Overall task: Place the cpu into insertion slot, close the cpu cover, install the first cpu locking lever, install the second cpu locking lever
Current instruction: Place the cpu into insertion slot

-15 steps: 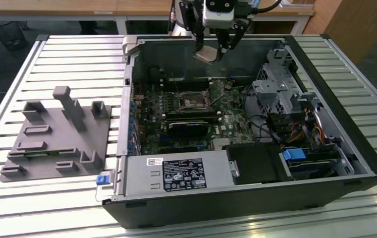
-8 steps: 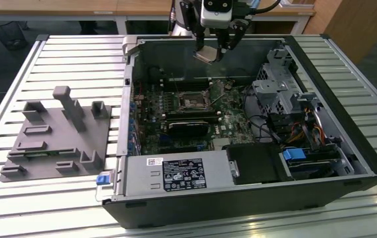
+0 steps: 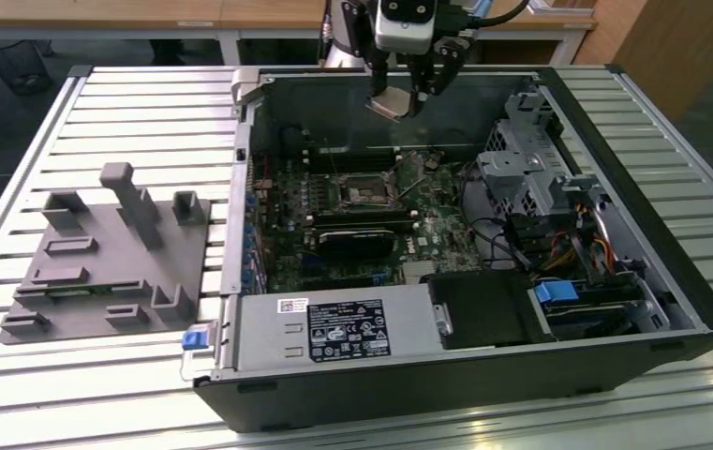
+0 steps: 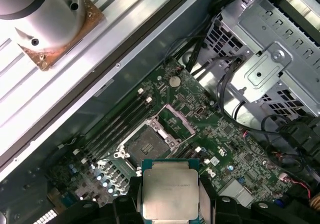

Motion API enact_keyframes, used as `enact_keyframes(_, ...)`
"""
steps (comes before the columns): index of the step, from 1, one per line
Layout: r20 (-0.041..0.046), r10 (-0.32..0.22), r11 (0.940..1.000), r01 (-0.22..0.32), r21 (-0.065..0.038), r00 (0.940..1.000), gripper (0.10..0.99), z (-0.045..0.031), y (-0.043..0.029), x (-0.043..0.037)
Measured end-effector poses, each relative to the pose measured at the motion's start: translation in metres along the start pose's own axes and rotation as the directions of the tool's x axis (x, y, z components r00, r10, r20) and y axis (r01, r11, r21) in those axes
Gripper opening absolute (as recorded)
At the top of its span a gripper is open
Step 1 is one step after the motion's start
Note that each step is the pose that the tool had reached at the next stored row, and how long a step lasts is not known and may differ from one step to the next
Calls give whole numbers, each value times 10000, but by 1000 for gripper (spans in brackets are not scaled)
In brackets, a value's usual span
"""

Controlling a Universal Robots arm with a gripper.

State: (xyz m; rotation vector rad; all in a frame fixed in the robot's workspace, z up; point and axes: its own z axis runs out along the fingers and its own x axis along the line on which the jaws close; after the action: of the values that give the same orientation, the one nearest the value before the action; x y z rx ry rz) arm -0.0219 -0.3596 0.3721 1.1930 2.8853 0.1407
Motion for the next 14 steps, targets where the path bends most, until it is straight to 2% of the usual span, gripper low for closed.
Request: enact_keyframes(14,49,550,9985,-550,-13,9985,537,3,0,0)
